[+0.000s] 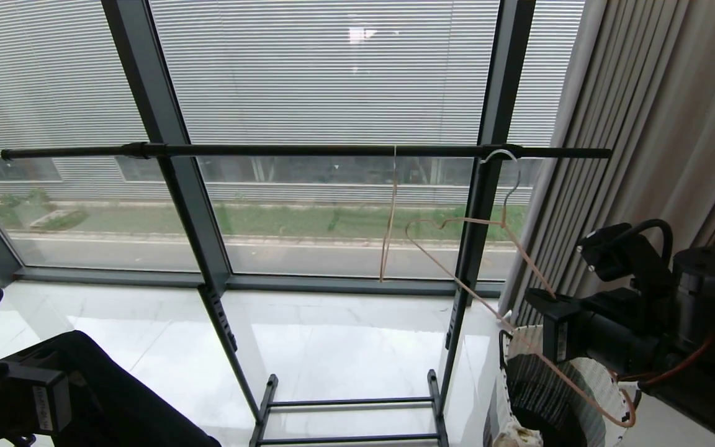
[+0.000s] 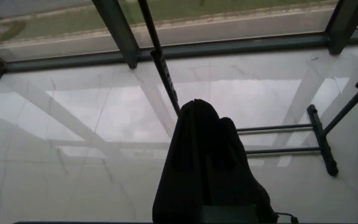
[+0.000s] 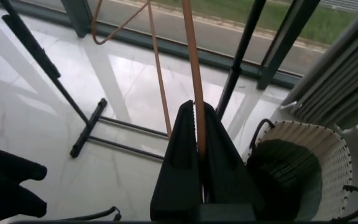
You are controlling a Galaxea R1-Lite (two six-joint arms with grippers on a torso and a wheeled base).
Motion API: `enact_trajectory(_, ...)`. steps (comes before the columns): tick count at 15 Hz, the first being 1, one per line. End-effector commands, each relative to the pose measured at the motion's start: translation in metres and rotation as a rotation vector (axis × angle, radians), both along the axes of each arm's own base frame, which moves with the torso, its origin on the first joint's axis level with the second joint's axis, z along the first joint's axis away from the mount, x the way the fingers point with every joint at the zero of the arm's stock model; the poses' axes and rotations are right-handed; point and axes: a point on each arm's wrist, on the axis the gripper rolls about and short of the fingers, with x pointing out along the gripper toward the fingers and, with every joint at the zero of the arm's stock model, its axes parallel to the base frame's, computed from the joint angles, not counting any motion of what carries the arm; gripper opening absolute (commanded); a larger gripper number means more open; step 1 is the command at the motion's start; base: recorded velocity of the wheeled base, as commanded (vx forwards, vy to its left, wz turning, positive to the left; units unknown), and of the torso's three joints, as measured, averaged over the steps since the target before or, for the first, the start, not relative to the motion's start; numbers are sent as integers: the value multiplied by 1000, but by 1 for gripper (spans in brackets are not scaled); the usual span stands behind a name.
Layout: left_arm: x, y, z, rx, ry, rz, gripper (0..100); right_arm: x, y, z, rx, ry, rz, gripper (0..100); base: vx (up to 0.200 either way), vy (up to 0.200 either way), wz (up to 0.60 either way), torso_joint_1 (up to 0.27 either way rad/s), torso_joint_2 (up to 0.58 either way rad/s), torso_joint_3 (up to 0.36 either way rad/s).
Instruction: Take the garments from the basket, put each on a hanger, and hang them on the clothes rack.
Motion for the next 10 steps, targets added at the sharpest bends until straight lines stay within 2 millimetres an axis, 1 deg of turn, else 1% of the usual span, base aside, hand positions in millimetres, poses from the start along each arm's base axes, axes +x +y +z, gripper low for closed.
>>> enact_trajectory(1, 2, 0, -2, -7, 12, 0, 0, -18, 14, -4, -3, 15, 96, 0, 0, 0, 0, 0, 0, 0)
enact_trajectory(2, 5, -1, -3, -29, 22, 8, 0, -27, 22, -5, 7, 26, 145, 0, 0, 0, 0, 0, 0, 0)
enact_trajectory(3, 13, -5, -1, -80, 24, 6, 0, -40, 32, -7, 1, 30, 219, 0, 0, 0, 0, 0, 0, 0)
enact_trajectory(4, 24, -9, 0, -126, 26, 12, 0, -49, 40, -9, -7, 36, 272, 0, 0, 0, 0, 0, 0, 0)
enact_trajectory(5, 31, -10, 1, -151, 24, 22, 0, -53, 44, -10, -11, 41, 298, 0, 0, 0, 0, 0, 0, 0)
enact_trajectory(6, 46, -13, 3, -189, 13, 54, 0, -63, 53, -14, -25, 51, 351, 0, 0, 0, 0, 0, 0, 0)
enact_trajectory(7, 63, -19, 4, -213, 8, 93, 0, -72, 62, -17, -36, 58, 402, 0, 0, 0, 0, 0, 0, 0)
enact_trajectory(8, 76, -27, 6, -235, -2, 103, 0, -78, 70, -17, -36, 58, 439, 0, 0, 0, 0, 0, 0, 0)
enact_trajectory(9, 87, -38, 8, -258, -10, 97, 0, -82, 79, -15, -25, 50, 465, 0, 0, 0, 0, 0, 0, 0)
enact_trajectory(10, 95, -47, 8, -265, -11, 83, 0, -83, 86, -13, -11, 37, 477, 0, 0, 0, 0, 0, 0, 0)
